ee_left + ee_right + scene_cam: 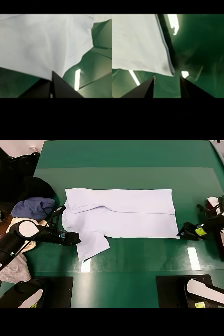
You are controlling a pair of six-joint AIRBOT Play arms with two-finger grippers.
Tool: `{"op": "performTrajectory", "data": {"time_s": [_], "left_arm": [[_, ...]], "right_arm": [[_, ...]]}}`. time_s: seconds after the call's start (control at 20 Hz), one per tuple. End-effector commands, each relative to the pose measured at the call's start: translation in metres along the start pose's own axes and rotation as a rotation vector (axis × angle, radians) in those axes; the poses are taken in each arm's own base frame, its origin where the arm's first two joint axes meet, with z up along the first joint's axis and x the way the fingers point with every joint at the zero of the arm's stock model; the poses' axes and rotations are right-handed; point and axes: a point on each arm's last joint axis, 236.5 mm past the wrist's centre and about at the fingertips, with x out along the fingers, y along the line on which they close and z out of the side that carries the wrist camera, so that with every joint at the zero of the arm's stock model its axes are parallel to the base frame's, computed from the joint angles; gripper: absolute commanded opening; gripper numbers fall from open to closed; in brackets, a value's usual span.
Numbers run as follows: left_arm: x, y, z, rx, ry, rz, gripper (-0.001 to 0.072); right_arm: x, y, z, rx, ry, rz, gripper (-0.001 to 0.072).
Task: Fold the shirts.
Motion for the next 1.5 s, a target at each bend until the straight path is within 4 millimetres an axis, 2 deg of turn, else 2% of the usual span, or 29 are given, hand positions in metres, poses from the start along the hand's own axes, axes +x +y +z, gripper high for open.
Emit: {"op": "performTrajectory", "data": {"time_s": [0.0,0.1,0.15,0.2,0.35,0.6,0.7,0.8,0.9,1.0,1.1,1.25,1.45], "left_arm": [[0.0,-0.001,-0.002,0.003,0.008,0.0,0.003],[-0.001,-0.001,-0.003,0.002,0.013,-0.001,0.0029],[-0.001,-0.001,-0.003,0.003,0.012,-0.002,0.0029],[-0.001,-0.001,-0.002,0.005,0.011,-0.001,0.0029],[-0.013,-0.012,-0.001,0.042,0.031,-0.011,0.0028],[-0.046,-0.049,-0.001,0.112,0.066,-0.087,0.0028],[-0.055,-0.067,-0.007,0.13,0.061,-0.139,0.0028],[-0.06,-0.078,-0.021,0.183,0.087,-0.151,0.0028],[-0.059,-0.076,-0.024,0.205,0.092,-0.133,0.0029],[-0.057,-0.059,-0.007,0.229,0.029,-0.053,0.0029],[-0.057,-0.042,0.021,0.255,-0.082,0.033,0.0029],[-0.066,-0.035,0.069,0.279,-0.279,0.093,0.0029],[-0.08,-0.025,0.112,0.283,-0.462,0.162,0.0029]], "right_arm": [[0.016,0.0,0.0,-0.026,-0.018,-0.016,0.0358],[0.018,0.005,0.003,-0.047,-0.027,-0.019,0.0227],[0.019,0.007,0.003,-0.056,-0.026,-0.02,0.0096],[0.019,0.008,0.002,-0.063,-0.022,-0.021,0.0018],[0.003,0.013,-0.004,-0.09,-0.042,-0.016,0.0015],[-0.053,0.006,-0.027,-0.049,-0.152,-0.023,0.001],[-0.069,0.004,-0.032,-0.035,-0.208,-0.03,0.0009],[-0.079,0.004,-0.036,-0.012,-0.24,-0.032,0.0009],[-0.083,0.008,-0.034,-0.015,-0.271,-0.028,0.0008],[-0.088,0.014,-0.022,-0.009,-0.328,-0.012,0.0009],[-0.095,0.02,-0.007,-0.037,-0.383,-0.025,0.0009],[-0.108,0.039,0.02,-0.092,-0.432,-0.029,0.0009],[-0.119,0.068,0.066,-0.15,-0.457,-0.021,0.0009]]}}
